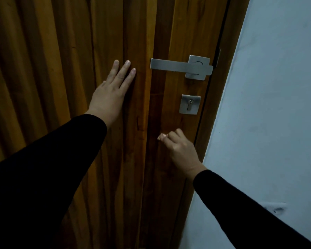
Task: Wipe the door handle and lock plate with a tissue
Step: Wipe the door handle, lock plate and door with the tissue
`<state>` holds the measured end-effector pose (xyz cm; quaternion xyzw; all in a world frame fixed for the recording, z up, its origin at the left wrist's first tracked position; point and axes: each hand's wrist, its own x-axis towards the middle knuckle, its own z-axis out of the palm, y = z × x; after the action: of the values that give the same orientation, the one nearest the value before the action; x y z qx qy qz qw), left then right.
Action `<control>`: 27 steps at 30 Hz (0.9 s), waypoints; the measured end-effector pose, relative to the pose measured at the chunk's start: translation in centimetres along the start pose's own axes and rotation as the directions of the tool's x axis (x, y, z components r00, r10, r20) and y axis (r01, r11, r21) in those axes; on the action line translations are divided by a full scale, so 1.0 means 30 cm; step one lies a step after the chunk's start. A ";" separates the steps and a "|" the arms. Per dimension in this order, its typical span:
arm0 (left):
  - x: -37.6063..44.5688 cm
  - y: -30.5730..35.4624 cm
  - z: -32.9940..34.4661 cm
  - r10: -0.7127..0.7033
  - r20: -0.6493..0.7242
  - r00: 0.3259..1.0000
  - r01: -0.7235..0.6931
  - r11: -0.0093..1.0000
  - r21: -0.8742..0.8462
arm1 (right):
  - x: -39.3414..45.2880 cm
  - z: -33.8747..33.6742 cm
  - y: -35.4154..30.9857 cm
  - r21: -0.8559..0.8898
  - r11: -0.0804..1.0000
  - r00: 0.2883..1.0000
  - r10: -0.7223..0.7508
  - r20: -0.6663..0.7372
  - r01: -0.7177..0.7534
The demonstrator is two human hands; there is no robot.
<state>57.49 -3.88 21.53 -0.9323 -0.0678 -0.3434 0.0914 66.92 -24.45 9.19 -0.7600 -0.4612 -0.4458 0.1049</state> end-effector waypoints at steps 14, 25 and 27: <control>0.001 -0.002 0.008 -0.008 -0.016 1.000 0.008 1.000 0.009 | 0.193 -0.107 0.006 0.015 0.999 0.993 0.029 -0.112 -0.028; 0.002 -0.008 0.016 0.005 -0.029 1.000 -0.004 1.000 0.027 | 0.035 -0.016 -0.036 -0.042 0.987 0.980 -0.145 0.136 0.152; 0.001 -0.007 0.017 0.003 -0.028 1.000 -0.003 1.000 0.029 | 0.031 -0.018 -0.043 0.009 0.987 0.972 -0.157 0.176 0.158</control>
<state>57.80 -3.55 21.18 -0.9260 -0.0700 -0.3555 0.1062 65.74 -23.49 9.90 -0.7576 -0.5265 -0.3850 0.0262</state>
